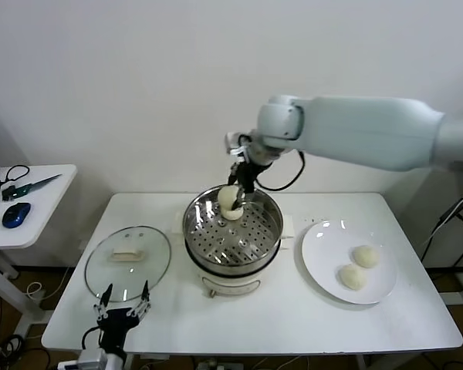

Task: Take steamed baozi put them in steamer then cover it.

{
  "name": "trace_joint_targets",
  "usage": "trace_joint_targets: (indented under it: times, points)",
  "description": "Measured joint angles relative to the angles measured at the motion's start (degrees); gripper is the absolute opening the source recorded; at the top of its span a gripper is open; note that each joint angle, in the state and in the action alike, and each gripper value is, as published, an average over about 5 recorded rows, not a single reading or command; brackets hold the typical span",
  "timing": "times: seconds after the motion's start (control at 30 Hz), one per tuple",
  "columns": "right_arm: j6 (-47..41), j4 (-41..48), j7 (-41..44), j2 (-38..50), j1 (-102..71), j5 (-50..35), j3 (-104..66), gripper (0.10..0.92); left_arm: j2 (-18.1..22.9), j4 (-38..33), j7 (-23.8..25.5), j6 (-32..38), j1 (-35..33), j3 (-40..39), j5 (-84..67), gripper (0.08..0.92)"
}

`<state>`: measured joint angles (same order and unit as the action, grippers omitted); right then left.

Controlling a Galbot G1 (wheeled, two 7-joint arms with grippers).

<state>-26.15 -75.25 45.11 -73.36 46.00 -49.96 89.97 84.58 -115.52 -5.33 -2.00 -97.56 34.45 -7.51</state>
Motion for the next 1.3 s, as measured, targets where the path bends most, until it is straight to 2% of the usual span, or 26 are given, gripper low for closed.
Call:
trace_joint_targets:
  times: [0.57, 0.83, 1.03, 1.3]
  points:
    - [-1.9, 8.5, -3.8, -7.2, -11.2, 5.3, -2.2, 0.684, 0.0, -0.4, 0.0, 0.0, -0.2, 0.4, 0.0, 0.823]
    - [-1.1, 8.6, -3.9, -6.9, -11.7, 5.6, -3.1, 0.816, -0.1, -1.0, 0.0, 0.0, -0.6, 0.4, 0.3, 0.823]
    - [1.7, 6.1, -1.1, -2.9, -7.3, 4.9, -1.9, 0.823, 0.2, -1.5, 0.0, 0.0, -1.1, 0.1, 1.0, 0.823]
    - [8.1, 0.7, 7.3, 9.6, 2.7, 6.0, 3.9, 0.823, 0.4, -2.1, 0.2, -0.3, -1.1, 0.0, 1.3, 0.823]
